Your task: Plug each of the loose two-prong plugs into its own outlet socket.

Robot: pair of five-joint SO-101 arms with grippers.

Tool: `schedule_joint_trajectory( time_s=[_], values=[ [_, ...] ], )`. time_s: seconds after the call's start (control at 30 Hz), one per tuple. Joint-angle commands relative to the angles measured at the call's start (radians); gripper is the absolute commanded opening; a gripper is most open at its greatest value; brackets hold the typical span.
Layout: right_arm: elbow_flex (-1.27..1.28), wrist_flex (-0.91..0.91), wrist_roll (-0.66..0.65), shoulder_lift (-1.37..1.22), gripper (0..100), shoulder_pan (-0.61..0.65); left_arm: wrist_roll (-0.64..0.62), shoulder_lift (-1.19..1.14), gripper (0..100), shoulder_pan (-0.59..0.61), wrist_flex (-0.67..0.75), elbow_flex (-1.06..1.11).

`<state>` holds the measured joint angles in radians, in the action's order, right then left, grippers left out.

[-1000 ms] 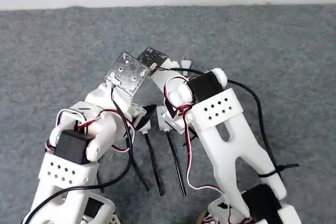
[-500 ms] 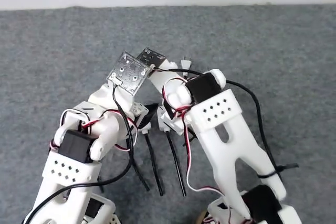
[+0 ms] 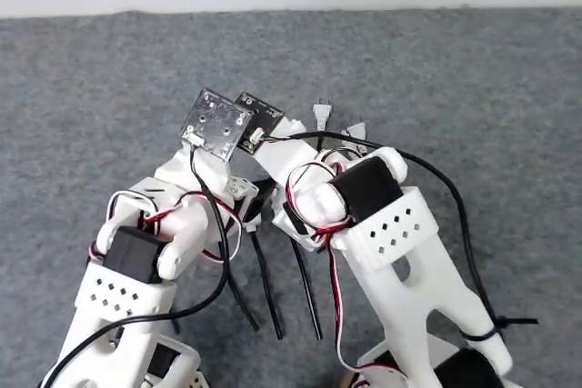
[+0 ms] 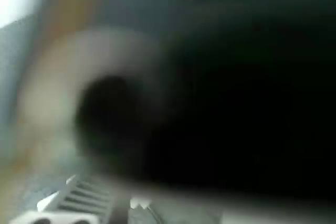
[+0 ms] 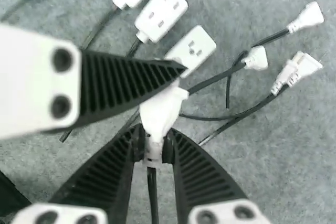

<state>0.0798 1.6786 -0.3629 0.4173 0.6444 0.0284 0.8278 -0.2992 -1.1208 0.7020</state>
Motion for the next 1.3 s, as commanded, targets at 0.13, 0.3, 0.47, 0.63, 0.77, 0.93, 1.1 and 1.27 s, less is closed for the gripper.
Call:
schedule_joint_trajectory(
  time_s=[0.13, 0.3, 0.47, 0.63, 0.77, 0.93, 1.1, 1.27],
  values=[
    [-0.021, 0.004, 0.011, 0.053, 0.9, 0.016, -0.008, 0.015, 24, -0.008, 0.11, 0.11],
    [-0.02, 0.004, 0.011, 0.064, 0.9, 0.018, -0.008, 0.015, 24, -0.008, 0.155, 0.168],
    [-0.021, 0.004, 0.011, 0.064, 0.9, 0.016, -0.008, 0.015, 24, -0.008, 0.155, 0.176],
    [-0.02, 0.001, 0.011, 0.064, 0.9, 0.015, -0.008, 0.025, 24, -0.006, 0.144, 0.16],
    [-0.025, -0.005, 0.011, 0.061, 0.9, 0.015, 0.017, 0.092, 24, -0.006, 0.071, 0.104],
    [-0.026, -0.007, 0.009, 0.062, 0.9, 0.01, 0.04, 0.218, 24, -0.006, 0.009, 0.079],
    [-0.026, -0.027, 0.011, 0.062, 0.9, -0.015, 0.043, 0.298, 24, -0.008, 0.014, 0.12],
    [-0.026, -0.028, 0.011, 0.064, 0.9, -0.012, 0.043, 0.331, 24, -0.008, 0.054, 0.156]
  ],
)
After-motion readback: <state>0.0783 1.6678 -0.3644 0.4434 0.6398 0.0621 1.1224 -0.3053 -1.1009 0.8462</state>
